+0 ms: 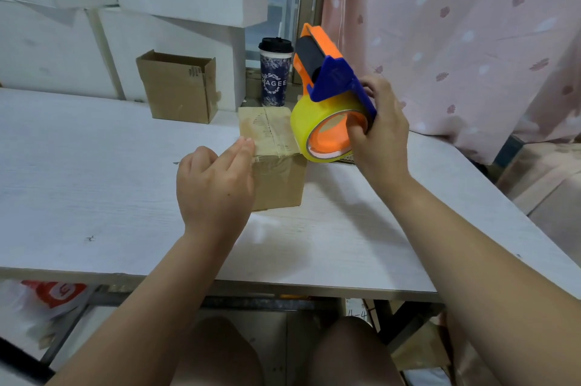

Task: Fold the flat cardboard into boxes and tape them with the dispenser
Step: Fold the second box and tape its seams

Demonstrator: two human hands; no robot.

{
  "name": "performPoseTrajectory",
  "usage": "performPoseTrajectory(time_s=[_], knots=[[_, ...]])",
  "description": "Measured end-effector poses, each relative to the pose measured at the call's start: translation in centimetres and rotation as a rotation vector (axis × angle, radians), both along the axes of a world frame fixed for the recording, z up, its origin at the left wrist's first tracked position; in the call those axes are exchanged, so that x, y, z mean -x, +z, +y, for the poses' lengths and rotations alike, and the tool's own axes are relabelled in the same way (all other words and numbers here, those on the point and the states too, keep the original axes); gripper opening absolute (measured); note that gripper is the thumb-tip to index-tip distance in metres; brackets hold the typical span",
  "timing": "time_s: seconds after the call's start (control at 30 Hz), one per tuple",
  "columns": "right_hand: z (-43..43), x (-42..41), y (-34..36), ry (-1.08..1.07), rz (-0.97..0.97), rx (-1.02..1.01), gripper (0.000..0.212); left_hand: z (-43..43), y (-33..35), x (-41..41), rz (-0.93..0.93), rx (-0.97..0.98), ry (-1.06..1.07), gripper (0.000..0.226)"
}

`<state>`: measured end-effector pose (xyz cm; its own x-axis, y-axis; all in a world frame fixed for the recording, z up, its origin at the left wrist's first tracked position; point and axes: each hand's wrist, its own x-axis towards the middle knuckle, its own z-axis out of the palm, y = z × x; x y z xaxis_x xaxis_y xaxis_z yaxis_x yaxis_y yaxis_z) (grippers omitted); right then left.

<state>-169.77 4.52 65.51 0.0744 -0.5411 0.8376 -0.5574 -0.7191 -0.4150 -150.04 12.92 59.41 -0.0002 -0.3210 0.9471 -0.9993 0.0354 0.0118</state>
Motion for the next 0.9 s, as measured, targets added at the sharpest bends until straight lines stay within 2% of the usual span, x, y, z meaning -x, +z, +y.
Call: performPoseTrajectory(time_s=[0.13,0.27,0.53,0.9], knots=[[-0.2,-0.6,-0.7,-0.038,-0.092,0.01,0.041,0.0,0.0,0.1,-0.006,0.009,0.003,0.017],[-0.2,-0.3,-0.7,-0.016,-0.093,-0.041,0.04,0.1,-0.1,-0.1,-0.037,-0.005,0.012,0.018],[-0.2,0.5,0.5,0.025,0.06,0.019,0.044,0.3,0.2,-0.7,-0.141,-0.036,0.021,0.02],[-0.5,1.5,1.2,-0.016,0.232,0.143,0.048,0.5,0.5,-0.9,-0.153,-0.1,-0.008,0.021]])
